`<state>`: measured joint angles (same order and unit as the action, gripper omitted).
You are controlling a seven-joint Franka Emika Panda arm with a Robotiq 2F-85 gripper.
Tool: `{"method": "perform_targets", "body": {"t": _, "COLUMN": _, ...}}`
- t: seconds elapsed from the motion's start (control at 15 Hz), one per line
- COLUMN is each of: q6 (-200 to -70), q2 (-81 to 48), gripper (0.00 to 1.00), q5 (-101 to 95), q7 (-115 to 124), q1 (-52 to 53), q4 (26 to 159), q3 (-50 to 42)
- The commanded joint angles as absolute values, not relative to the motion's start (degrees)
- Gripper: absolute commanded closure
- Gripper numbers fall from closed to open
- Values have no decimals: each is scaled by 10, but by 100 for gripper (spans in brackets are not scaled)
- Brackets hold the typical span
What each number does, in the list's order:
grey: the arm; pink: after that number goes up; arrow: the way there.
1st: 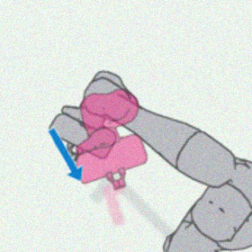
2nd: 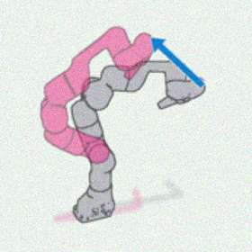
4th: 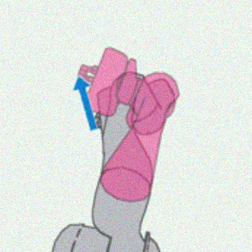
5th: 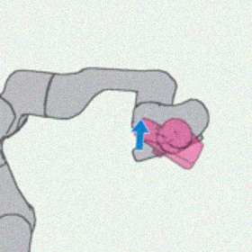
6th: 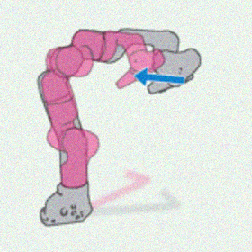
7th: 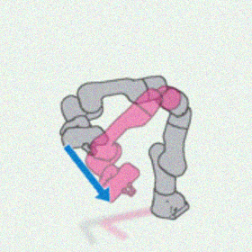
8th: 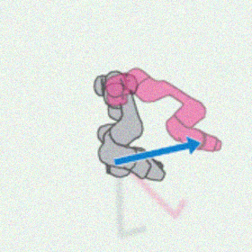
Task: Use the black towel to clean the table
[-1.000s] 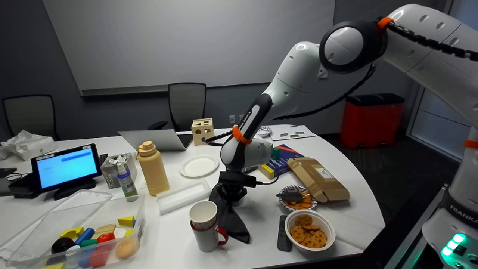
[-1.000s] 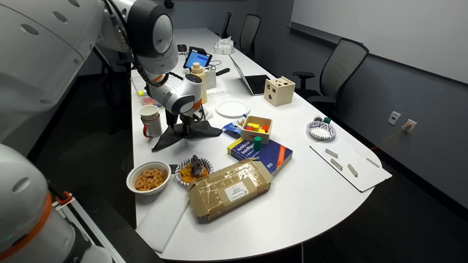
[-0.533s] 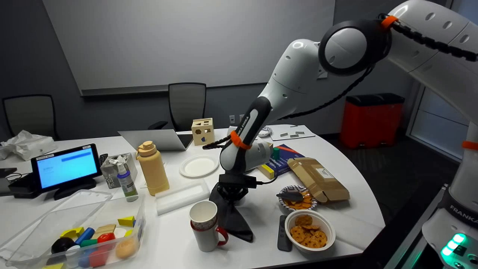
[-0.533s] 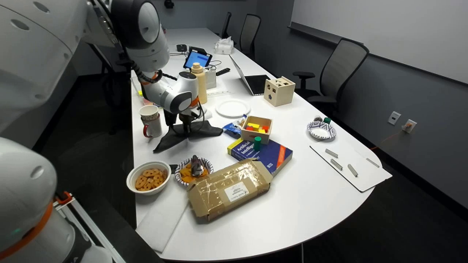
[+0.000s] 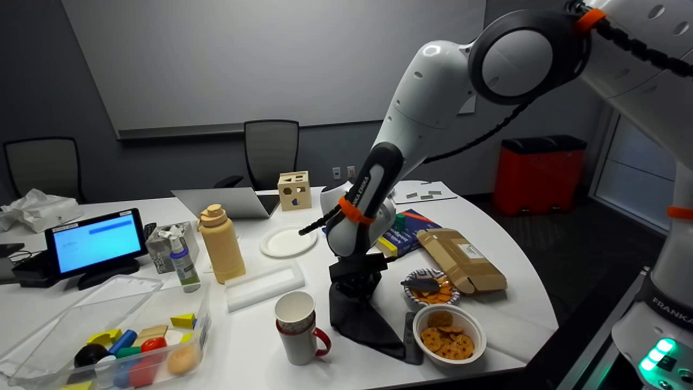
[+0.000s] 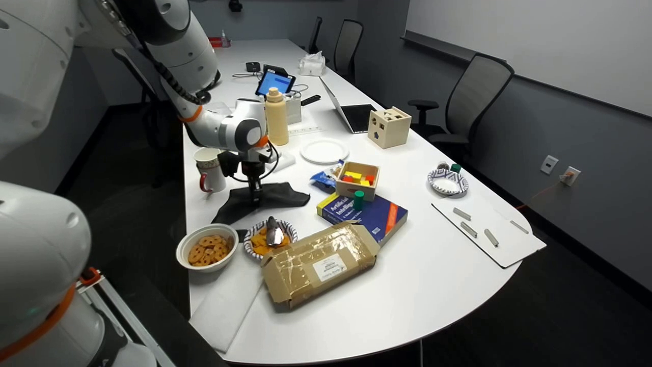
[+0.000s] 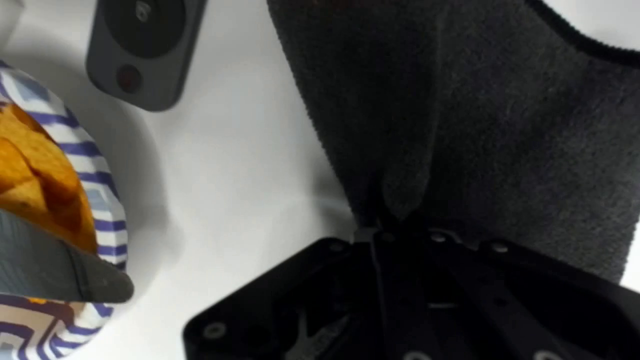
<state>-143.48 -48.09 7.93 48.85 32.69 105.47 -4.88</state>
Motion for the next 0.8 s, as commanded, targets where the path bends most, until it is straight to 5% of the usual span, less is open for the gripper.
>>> {"method": "perform_targets", "body": {"t": 0.0, "q6": -1362, "q2": -467, "gripper": 99, "q5": 70, "q7": 432, "q1": 275, "q4": 1069, "q3": 17}}
{"method": "perform_targets", "body": {"t": 0.33, "q6": -1426, "q2": -477, "gripper": 99, "q5": 92, "q7": 400, "q1": 250, "q4": 1076, "q3": 61}}
{"method": "perform_targets", "body": {"t": 0.73, "q6": -1449, "q2": -482, "gripper": 99, "q5": 8, "q7": 508, "q1": 320, "q4": 1061, "q3": -39}}
